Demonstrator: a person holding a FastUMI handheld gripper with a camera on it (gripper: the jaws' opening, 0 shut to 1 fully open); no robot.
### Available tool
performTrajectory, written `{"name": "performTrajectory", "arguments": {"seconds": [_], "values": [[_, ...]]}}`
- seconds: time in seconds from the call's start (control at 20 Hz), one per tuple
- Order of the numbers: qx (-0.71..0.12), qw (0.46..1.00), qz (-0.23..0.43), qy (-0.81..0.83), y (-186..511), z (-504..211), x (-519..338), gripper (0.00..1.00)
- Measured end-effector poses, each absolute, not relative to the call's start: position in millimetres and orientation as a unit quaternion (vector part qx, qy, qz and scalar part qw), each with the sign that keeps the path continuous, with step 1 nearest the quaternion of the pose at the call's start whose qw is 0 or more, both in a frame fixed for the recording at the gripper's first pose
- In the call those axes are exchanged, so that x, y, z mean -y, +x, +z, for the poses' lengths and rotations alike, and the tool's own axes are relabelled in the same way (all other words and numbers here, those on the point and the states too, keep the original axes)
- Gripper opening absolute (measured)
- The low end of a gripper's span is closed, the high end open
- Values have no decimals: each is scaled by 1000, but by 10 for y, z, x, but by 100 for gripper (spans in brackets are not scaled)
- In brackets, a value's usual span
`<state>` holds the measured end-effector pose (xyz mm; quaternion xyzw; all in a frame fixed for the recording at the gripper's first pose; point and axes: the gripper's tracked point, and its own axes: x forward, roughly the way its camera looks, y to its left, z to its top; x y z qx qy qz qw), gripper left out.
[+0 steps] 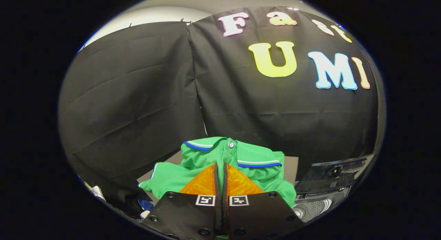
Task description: Put the clothes into the washing machine and then close the washing machine lid.
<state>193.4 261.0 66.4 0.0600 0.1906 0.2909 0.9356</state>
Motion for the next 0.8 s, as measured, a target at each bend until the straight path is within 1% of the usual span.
{"name": "performTrajectory", "arguments": {"seconds": [0.35,0.8], "values": [[-165,949,261,59,1986,786,-1892,1],[-157,960,222,63,2015,753,-1041,1]]}}
